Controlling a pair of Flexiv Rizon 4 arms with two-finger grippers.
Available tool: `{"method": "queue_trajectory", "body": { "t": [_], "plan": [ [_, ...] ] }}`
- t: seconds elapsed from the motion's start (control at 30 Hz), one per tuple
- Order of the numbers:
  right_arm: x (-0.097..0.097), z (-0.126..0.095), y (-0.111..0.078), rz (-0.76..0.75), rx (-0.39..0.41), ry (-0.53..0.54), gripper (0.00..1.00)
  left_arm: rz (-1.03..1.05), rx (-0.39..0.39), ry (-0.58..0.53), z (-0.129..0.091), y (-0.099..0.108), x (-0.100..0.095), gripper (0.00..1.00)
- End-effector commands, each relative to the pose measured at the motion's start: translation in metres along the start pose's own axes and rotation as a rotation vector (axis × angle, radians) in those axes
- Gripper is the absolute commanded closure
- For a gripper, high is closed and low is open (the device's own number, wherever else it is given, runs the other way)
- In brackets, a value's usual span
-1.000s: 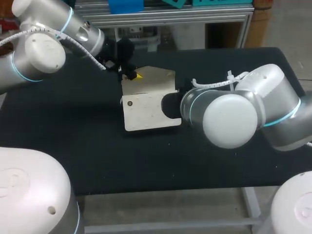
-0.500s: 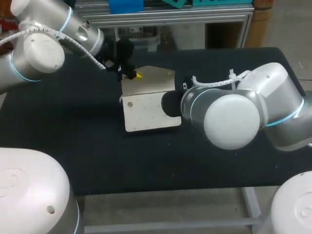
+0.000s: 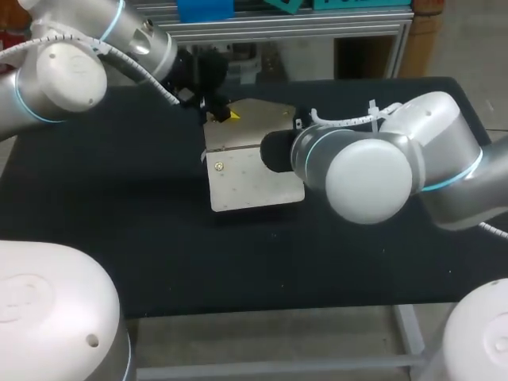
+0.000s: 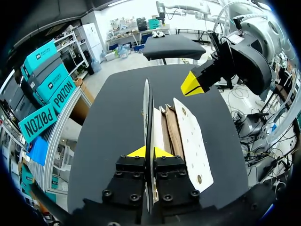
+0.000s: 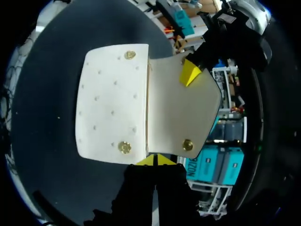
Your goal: Pick up the bag, open it, inspect its contents, close it, and place it on the opposite side
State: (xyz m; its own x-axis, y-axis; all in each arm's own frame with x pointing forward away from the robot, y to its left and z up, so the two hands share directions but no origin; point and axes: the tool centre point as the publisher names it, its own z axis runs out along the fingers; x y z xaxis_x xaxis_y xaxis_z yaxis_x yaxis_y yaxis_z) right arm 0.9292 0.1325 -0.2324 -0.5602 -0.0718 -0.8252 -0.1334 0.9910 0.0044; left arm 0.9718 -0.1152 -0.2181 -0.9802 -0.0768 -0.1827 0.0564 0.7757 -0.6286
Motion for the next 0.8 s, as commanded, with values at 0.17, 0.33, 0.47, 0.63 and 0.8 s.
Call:
{"method": "queue_trajectory", "body": {
  "t": [0.17,0.33,0.47,0.63,0.8],
  "plan": [
    [-0.008,0.037,0.006,0.013,-0.071,-0.126,1.00,0.001,0.039,0.041,0.011,0.001,-0.003,1.00],
    [-0.011,0.046,0.013,0.014,-0.101,-0.121,1.00,0.001,0.048,0.050,0.015,-0.003,-0.006,1.00],
    [-0.010,0.051,0.017,0.012,-0.114,-0.108,1.00,-0.002,0.053,0.050,0.016,-0.005,-0.009,1.00],
    [-0.005,0.062,0.023,0.002,-0.111,-0.068,1.00,-0.002,0.063,0.047,0.016,-0.007,-0.009,1.00],
    [0.003,0.069,0.023,-0.005,-0.102,-0.035,1.00,0.002,0.086,0.042,0.012,-0.010,-0.010,1.00]
  ]
}}
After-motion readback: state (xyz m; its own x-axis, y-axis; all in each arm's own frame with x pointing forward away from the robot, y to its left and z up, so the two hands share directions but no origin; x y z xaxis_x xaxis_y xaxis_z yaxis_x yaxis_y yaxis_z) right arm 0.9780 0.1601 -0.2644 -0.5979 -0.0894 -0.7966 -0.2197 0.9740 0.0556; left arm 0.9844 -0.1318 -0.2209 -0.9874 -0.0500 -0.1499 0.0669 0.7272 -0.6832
